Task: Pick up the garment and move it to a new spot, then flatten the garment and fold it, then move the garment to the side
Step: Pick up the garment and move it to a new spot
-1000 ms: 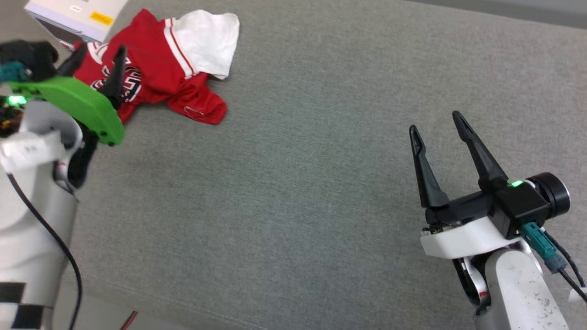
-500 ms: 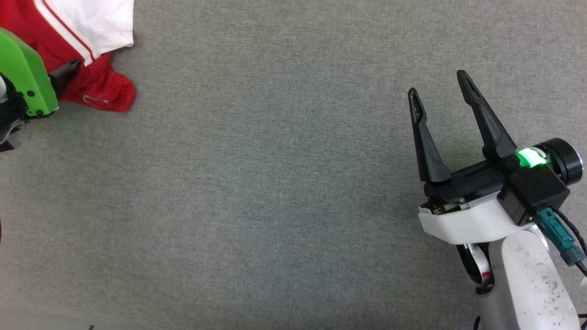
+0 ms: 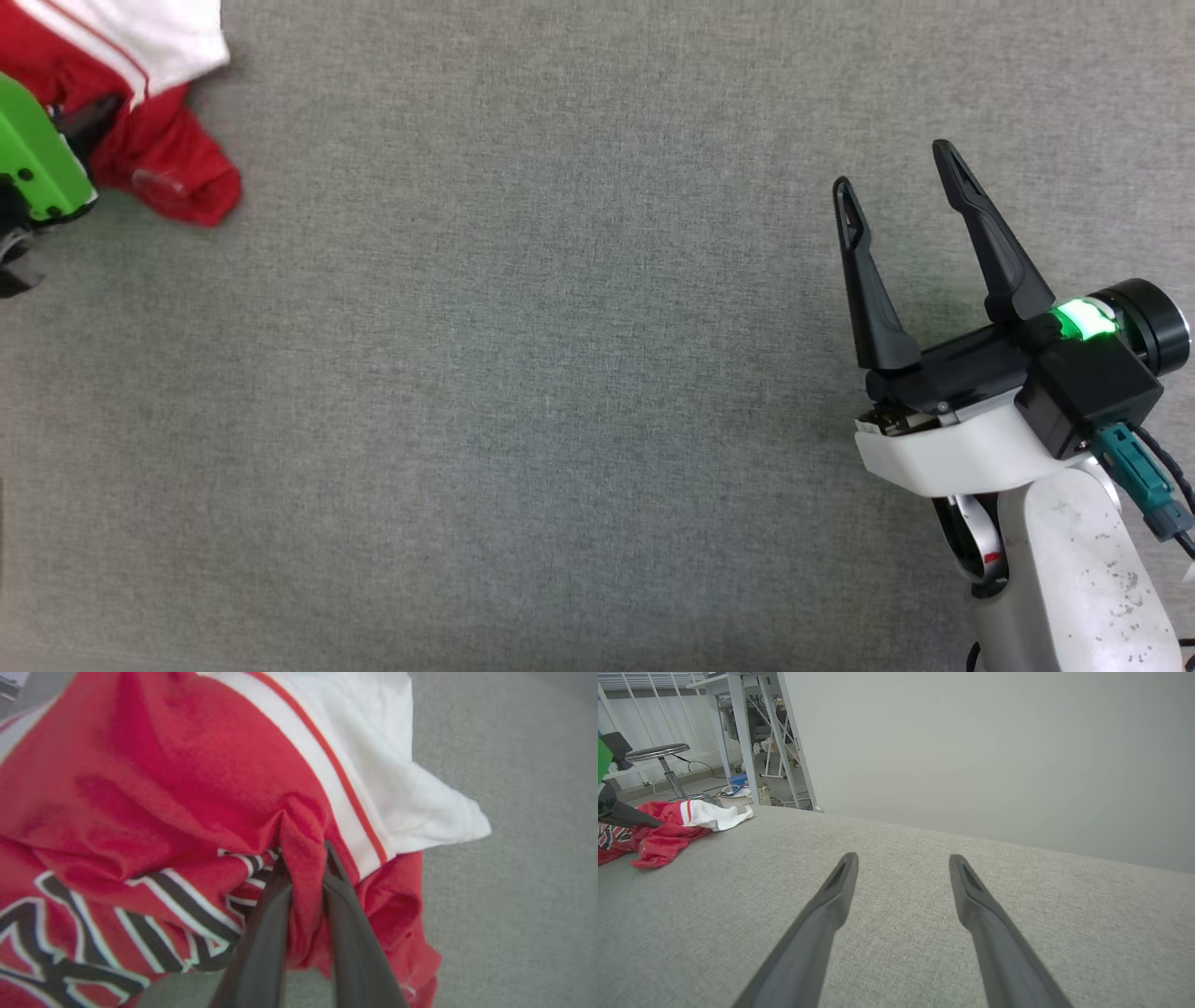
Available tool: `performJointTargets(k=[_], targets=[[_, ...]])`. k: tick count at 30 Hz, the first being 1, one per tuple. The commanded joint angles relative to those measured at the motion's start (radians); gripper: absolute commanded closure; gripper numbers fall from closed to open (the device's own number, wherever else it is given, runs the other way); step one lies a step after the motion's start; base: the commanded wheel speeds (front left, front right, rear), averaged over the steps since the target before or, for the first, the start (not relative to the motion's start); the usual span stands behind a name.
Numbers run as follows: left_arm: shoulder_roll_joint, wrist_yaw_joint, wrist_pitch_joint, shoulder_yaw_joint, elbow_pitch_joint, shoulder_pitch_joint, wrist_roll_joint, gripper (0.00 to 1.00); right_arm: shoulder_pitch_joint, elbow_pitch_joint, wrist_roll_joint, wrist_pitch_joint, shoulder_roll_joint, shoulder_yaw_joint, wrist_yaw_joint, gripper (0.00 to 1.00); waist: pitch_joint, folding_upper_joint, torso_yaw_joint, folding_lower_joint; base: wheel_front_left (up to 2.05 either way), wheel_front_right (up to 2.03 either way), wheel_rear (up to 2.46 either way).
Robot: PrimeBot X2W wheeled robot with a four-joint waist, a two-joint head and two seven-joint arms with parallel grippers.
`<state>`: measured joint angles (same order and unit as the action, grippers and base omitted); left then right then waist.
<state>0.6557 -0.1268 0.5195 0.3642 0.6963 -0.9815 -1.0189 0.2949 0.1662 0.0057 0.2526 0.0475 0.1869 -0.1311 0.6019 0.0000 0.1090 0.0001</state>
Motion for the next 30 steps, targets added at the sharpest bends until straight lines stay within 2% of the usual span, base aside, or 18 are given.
performJointTargets(k=[1, 6, 11, 17, 22, 25, 30], targets=[[-0.02, -0.004, -0.066, -0.002, -0.01, 0.011, 0.016, 1.0, 0.01, -0.005, -0.001, 0.009, 0.003, -0.001, 0.0, 0.0, -0.033, 0.0, 0.004, -0.0001, 0.0, 0.0, 0.0], [-0.017, -0.004, -0.297, 0.014, -0.065, 0.029, 0.055, 1.0, -0.012, -0.025, 0.012, 0.009, 0.003, -0.019, 0.0, 0.0, -0.119, 0.0, 0.012, -0.0001, 0.0, 0.0, 0.0], [-0.001, -0.004, -0.426, 0.083, -0.154, 0.06, 0.109, 1.0, -0.035, -0.032, 0.032, 0.009, 0.003, -0.037, 0.0, 0.0, -0.214, 0.0, 0.008, -0.0001, 0.0, 0.0, 0.0], [-0.002, -0.004, -0.443, 0.184, -0.283, 0.111, 0.146, 1.0, -0.071, -0.041, 0.053, 0.009, 0.003, -0.077, 0.0, 0.0, -0.319, 0.0, -0.018, -0.0001, 0.0, 0.0, 0.0], [-0.042, 0.012, -0.413, 0.241, -0.39, 0.161, 0.157, 1.0, -0.094, -0.047, 0.062, 0.009, 0.003, -0.123, 0.0, 0.0, -0.376, 0.0, -0.053, -0.0001, 0.0, 0.0, 0.0], [-0.091, 0.024, -0.401, 0.276, -0.442, 0.192, 0.153, 1.0, -0.106, -0.049, 0.072, 0.009, 0.003, -0.157, 0.0, 0.0, -0.402, 0.0, -0.08, -0.0001, 0.0, 0.0, 0.0], [-0.216, 0.048, -0.416, 0.353, -0.482, 0.253, 0.158, 1.0, -0.124, -0.051, 0.094, 0.009, 0.003, -0.203, 0.0, 0.0, -0.424, 0.0, -0.132, -0.0001, 0.0, 0.0, 0.0]])
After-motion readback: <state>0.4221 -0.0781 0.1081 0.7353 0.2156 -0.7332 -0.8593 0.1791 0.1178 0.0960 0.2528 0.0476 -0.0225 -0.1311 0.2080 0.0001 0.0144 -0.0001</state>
